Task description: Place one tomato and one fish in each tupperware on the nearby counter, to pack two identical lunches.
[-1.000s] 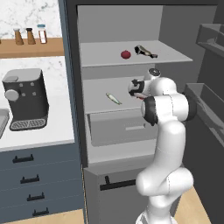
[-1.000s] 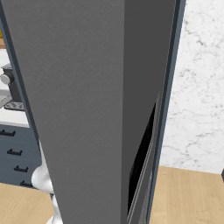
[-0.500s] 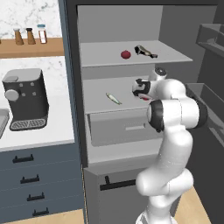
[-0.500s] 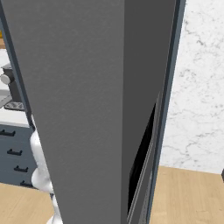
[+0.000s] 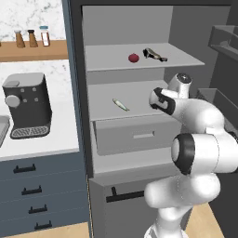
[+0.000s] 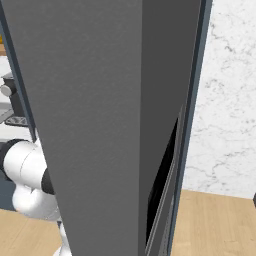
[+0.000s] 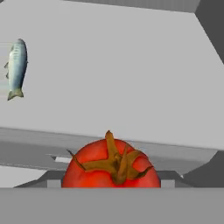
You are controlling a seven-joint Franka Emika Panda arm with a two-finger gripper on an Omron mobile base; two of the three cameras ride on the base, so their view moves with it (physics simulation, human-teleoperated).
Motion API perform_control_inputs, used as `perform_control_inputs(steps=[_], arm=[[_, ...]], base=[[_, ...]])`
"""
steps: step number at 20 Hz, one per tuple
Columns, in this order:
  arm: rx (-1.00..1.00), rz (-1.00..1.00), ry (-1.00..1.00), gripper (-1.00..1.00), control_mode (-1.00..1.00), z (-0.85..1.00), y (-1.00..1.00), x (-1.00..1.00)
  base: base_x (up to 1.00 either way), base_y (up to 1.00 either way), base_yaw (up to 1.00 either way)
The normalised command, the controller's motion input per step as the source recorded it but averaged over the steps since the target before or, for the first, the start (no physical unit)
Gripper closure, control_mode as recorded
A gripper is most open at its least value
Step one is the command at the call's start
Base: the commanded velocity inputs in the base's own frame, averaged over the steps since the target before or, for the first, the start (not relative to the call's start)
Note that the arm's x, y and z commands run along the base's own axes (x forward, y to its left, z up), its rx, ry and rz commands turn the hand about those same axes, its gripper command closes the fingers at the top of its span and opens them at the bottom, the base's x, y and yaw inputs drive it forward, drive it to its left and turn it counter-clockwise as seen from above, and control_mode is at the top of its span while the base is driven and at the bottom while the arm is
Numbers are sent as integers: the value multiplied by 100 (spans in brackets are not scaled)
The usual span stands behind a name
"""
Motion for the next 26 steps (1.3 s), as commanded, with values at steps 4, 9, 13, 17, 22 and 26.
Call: perform_control_inputs(steps=[4,9,13,17,22,26], arm=[[0,0,5,100,-100,76,0,-100],[0,0,4,100,-100,81,28,-100],[0,0,6,100,-100,85,62,-100],[0,-6,4,100,-100,61,62,-100],[0,-18,8,100,-100,44,67,-100],[1,-4,0,100,-100,-2,13,-100]], base=[[0,0,0],[0,0,0],[0,0,0],[0,0,0],[0,0,0],[0,0,0]])
